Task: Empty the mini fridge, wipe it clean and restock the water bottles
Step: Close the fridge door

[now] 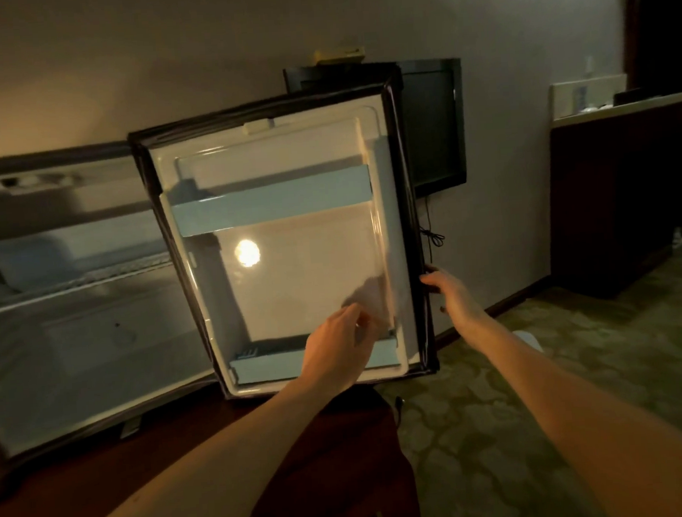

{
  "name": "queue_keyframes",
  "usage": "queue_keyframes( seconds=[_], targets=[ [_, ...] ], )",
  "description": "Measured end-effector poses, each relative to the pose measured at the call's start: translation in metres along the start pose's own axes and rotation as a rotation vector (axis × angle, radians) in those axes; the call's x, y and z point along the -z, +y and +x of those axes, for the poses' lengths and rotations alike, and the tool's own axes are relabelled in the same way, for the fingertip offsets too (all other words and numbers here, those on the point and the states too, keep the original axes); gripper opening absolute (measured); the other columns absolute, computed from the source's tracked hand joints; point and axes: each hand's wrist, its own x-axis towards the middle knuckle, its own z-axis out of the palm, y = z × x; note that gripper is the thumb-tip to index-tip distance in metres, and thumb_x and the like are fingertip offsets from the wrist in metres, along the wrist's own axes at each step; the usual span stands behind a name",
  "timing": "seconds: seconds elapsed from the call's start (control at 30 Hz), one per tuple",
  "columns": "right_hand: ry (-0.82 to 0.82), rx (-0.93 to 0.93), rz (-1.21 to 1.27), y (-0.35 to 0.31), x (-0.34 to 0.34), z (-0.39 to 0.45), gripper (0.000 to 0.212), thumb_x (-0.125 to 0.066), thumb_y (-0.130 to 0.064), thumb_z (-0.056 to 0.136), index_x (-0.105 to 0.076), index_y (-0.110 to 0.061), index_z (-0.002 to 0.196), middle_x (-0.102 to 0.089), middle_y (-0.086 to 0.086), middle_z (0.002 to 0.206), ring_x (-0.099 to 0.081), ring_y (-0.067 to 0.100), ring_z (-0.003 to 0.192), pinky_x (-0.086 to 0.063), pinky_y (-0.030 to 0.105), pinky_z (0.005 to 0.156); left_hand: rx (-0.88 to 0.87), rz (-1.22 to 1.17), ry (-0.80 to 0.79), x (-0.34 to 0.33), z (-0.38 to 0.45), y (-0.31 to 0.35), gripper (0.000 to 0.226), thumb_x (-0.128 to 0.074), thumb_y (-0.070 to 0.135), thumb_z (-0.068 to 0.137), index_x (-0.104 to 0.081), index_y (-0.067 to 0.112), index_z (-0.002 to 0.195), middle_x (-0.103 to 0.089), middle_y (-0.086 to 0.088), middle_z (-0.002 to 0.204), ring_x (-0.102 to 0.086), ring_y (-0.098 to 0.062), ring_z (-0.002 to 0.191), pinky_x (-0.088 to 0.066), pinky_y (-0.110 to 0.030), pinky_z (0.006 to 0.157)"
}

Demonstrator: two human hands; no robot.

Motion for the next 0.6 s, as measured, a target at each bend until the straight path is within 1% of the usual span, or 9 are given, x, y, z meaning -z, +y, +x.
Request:
queue_keyframes(
  seconds=[0.07, 0.13, 0.17, 0.2, 0.3, 0.33, 0.43, 0.5, 0.6],
  targets=[
    [0.0, 0.039, 0.011, -0.001, 0.0, -0.009, 0.039, -0.04, -0.021, 0.1, -0.046, -0.012, 0.137, -0.05, 0.007, 0.134, -0.05, 0.013, 0.115, -0.034, 0.024, 0.09, 0.014, 0.005, 0.019, 0.006, -0.005, -0.002, 0.024, -0.046, 0.044, 0.098, -0.058, 0.024, 0.09, -0.063, 0.007, 0.087, -0.06, -0.013, 0.074, -0.054, -0.042, 0.069],
    [0.006, 0.104, 0.007, -0.002, -0.003, -0.024, 0.024, -0.04, -0.02, 0.1, -0.055, -0.017, 0.119, -0.056, 0.01, 0.124, -0.055, 0.006, 0.099, -0.038, 0.019, 0.079, 0.016, 0.028, 0.039, 0.016, -0.016, -0.004, 0.024, -0.045, 0.042, 0.099, -0.058, 0.023, 0.09, -0.063, 0.008, 0.088, -0.061, -0.013, 0.075, -0.055, -0.04, 0.07],
    [0.005, 0.143, 0.003, -0.001, -0.005, -0.032, 0.02, -0.042, -0.025, 0.1, -0.057, -0.019, 0.113, -0.058, 0.013, 0.123, -0.057, 0.007, 0.098, -0.04, 0.019, 0.079, 0.015, 0.055, 0.045, 0.021, -0.02, -0.006, 0.025, -0.045, 0.041, 0.099, -0.057, 0.023, 0.09, -0.063, 0.008, 0.087, -0.06, -0.013, 0.074, -0.055, -0.038, 0.069],
    [0.008, 0.174, -0.004, 0.0, -0.008, -0.043, 0.023, -0.045, -0.034, 0.099, -0.059, -0.02, 0.111, -0.059, 0.014, 0.122, -0.059, 0.011, 0.1, -0.044, 0.023, 0.083, 0.018, 0.093, 0.049, 0.029, -0.028, -0.008, 0.025, -0.044, 0.04, 0.1, -0.057, 0.022, 0.088, -0.061, 0.009, 0.085, -0.059, -0.013, 0.071, -0.053, -0.035, 0.066],
    [0.053, 0.273, -0.074, 0.01, -0.021, -0.084, 0.054, -0.049, -0.066, 0.087, -0.061, -0.022, 0.115, -0.062, 0.008, 0.112, -0.061, 0.022, 0.105, -0.048, 0.048, 0.094, 0.054, 0.185, 0.041, 0.061, -0.06, -0.015, 0.027, -0.043, 0.043, 0.1, -0.055, 0.023, 0.085, -0.06, 0.008, 0.081, -0.058, -0.016, 0.069, -0.048, -0.034, 0.061],
    [0.087, 0.323, -0.124, 0.011, -0.028, -0.1, 0.054, -0.046, -0.071, 0.085, -0.06, -0.026, 0.113, -0.061, 0.005, 0.109, -0.06, 0.02, 0.102, -0.049, 0.047, 0.093, 0.075, 0.2, 0.038, 0.072, -0.072, -0.019, 0.029, -0.043, 0.044, 0.1, -0.055, 0.022, 0.085, -0.061, 0.006, 0.081, -0.059, -0.018, 0.071, -0.047, -0.035, 0.061],
    [0.148, 0.455, -0.243, 0.007, -0.063, -0.152, 0.042, -0.038, -0.07, 0.087, -0.051, -0.041, 0.115, -0.053, -0.014, 0.111, -0.052, -0.002, 0.101, -0.043, 0.021, 0.086, 0.148, 0.259, 0.048, 0.11, -0.111, -0.028, 0.032, -0.044, 0.044, 0.099, -0.055, 0.02, 0.083, -0.063, 0.002, 0.084, -0.06, -0.023, 0.078, -0.042, -0.034, 0.061],
    [0.164, 0.538, -0.285, 0.003, -0.092, -0.181, 0.048, -0.035, -0.07, 0.088, -0.045, -0.04, 0.124, -0.047, -0.026, 0.113, -0.05, -0.008, 0.101, -0.039, 0.007, 0.084, 0.171, 0.326, 0.059, 0.135, -0.138, -0.039, 0.033, -0.044, 0.045, 0.098, -0.053, 0.019, 0.08, -0.064, 0.002, 0.084, -0.061, -0.026, 0.08, -0.04, -0.035, 0.06],
    [0.135, 0.617, -0.331, 0.003, -0.135, -0.206, 0.049, -0.033, -0.063, 0.094, -0.045, -0.031, 0.13, -0.044, -0.031, 0.114, -0.051, -0.003, 0.102, -0.039, 0.007, 0.084, 0.246, 0.39, 0.081, 0.174, -0.176, -0.061, 0.032, -0.046, 0.044, 0.097, -0.051, 0.019, 0.077, -0.064, 0.004, 0.084, -0.062, -0.027, 0.082, -0.037, -0.033, 0.06]
  ],
)
